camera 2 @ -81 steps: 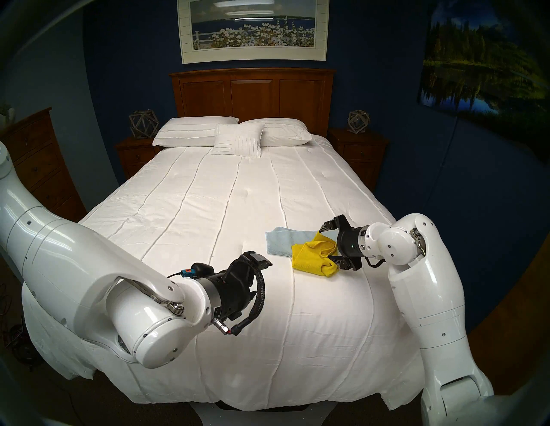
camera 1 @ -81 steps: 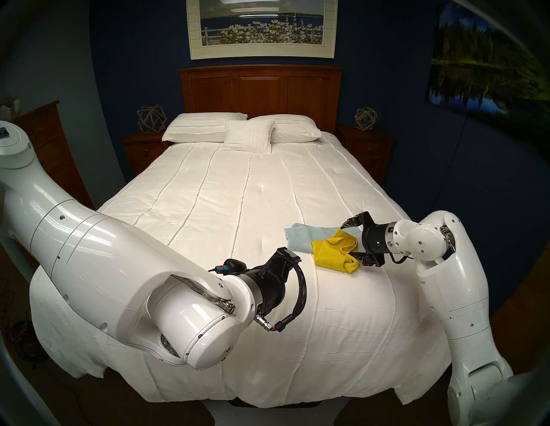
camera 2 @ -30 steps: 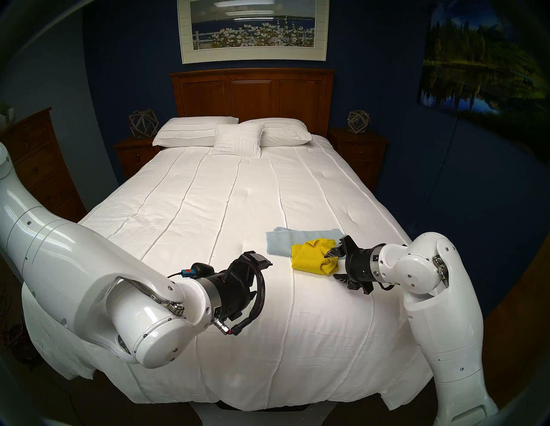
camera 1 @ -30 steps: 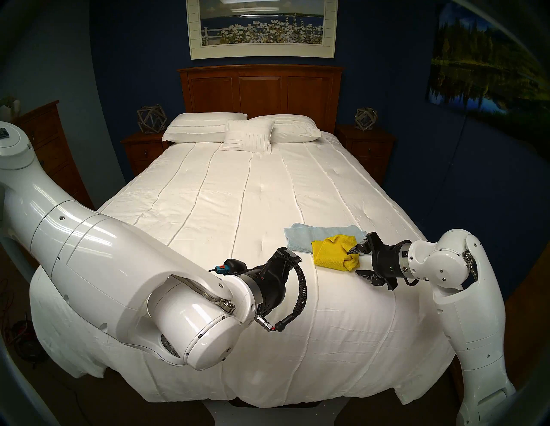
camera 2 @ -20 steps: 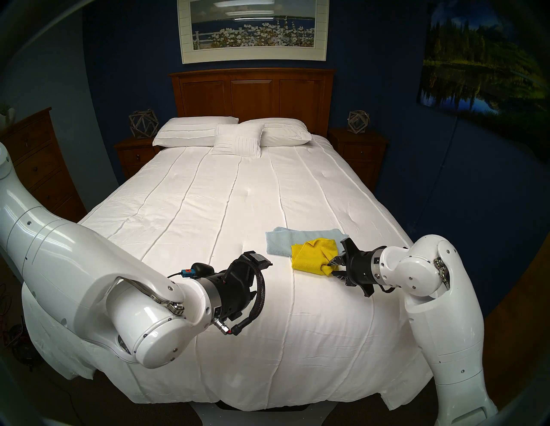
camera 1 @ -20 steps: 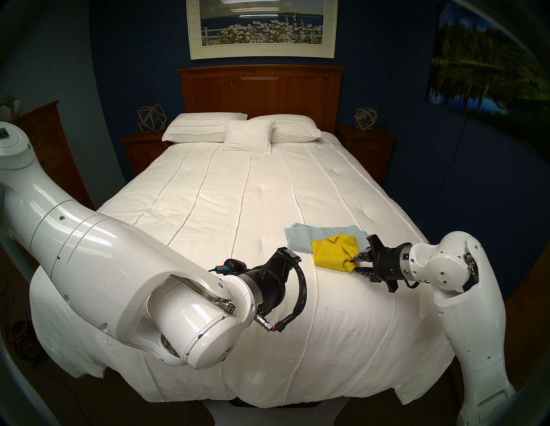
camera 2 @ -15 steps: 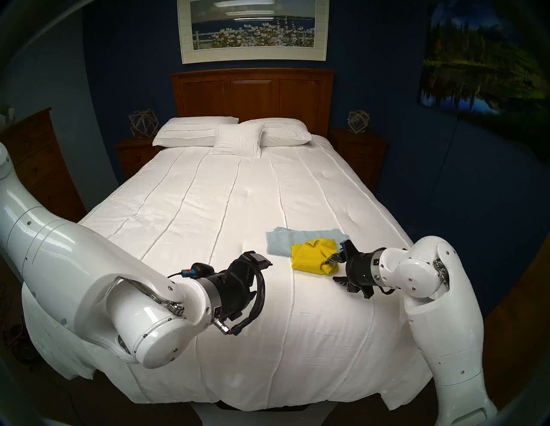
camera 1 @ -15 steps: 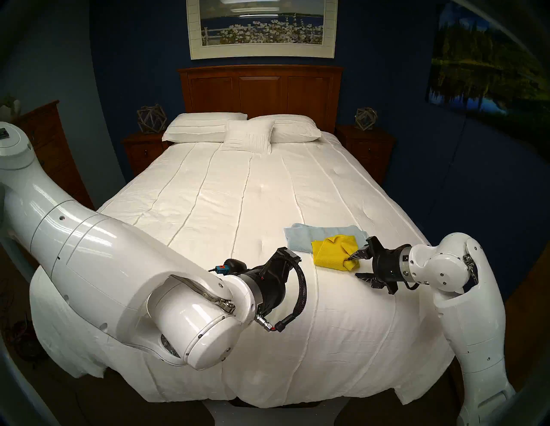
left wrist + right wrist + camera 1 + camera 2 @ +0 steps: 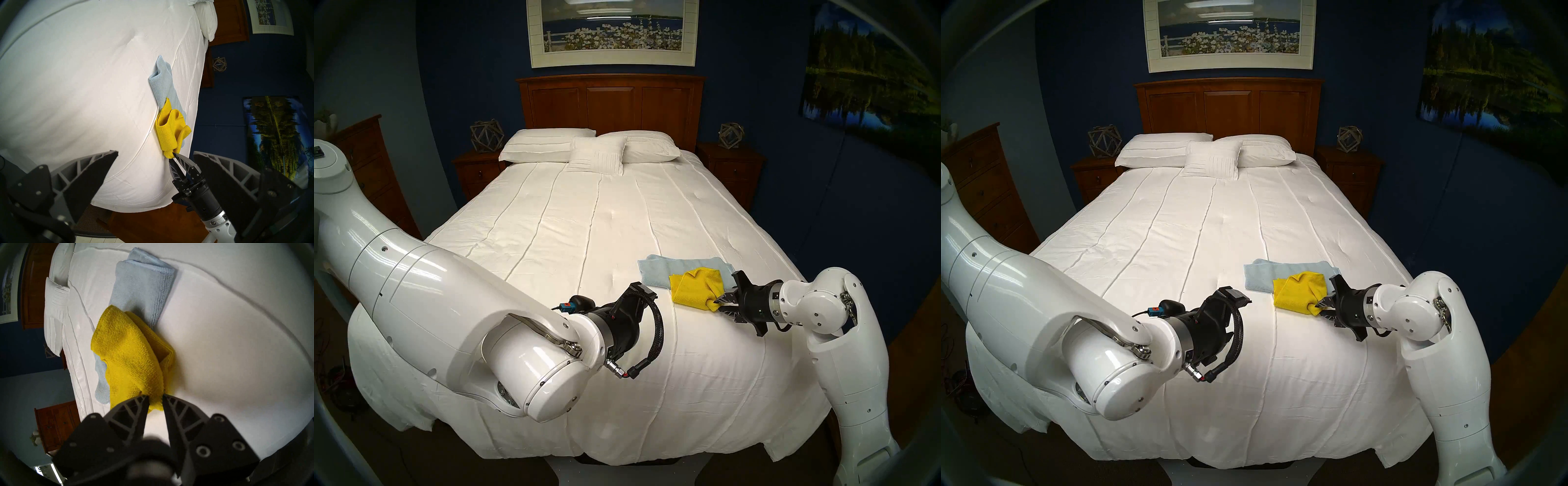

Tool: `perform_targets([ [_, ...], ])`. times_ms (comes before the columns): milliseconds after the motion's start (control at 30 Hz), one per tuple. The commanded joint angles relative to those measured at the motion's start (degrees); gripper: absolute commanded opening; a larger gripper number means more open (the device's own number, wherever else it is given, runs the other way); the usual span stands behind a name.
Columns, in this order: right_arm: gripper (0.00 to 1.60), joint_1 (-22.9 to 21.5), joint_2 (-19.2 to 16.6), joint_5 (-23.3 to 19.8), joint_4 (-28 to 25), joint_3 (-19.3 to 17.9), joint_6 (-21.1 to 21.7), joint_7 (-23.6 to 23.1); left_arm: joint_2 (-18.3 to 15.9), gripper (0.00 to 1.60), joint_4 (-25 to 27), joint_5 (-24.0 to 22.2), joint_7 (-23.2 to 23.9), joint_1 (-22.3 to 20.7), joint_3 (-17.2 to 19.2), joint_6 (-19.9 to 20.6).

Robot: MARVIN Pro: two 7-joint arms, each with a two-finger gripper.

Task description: Fold the hand towels twice and stack them up

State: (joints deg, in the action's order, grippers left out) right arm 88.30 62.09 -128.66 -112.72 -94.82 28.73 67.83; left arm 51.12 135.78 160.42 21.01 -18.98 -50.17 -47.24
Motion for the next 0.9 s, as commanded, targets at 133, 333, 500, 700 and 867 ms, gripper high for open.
perform_targets([
  [133,0.05,-0.2,0.1,0.3,0.5,-2.3,0.1,-1.8,0.0,1.60,0.0,0.0,0.2,-0.2,0.7,0.1],
  [333,0.00,-0.7,0.1,0.0,1.2,-3.0,0.3,-1.9,0.0,1.60,0.0,0.0,0.2,-0.2,0.7,0.1],
  [500,0.00,-1.0,0.3,0.0,2.4,-3.3,0.5,-2.4,0.0,1.60,0.0,0.0,0.1,-0.2,0.7,0.1],
  [700,0.00,-1.7,0.8,-0.5,4.2,-3.8,1.1,-3.4,0.0,1.60,0.0,0.0,0.1,-0.2,0.7,0.1],
  [867,0.00,-2.1,1.1,-3.0,5.6,-5.0,2.4,-4.4,0.0,1.60,0.0,0.1,0.1,-0.2,0.7,0.1],
])
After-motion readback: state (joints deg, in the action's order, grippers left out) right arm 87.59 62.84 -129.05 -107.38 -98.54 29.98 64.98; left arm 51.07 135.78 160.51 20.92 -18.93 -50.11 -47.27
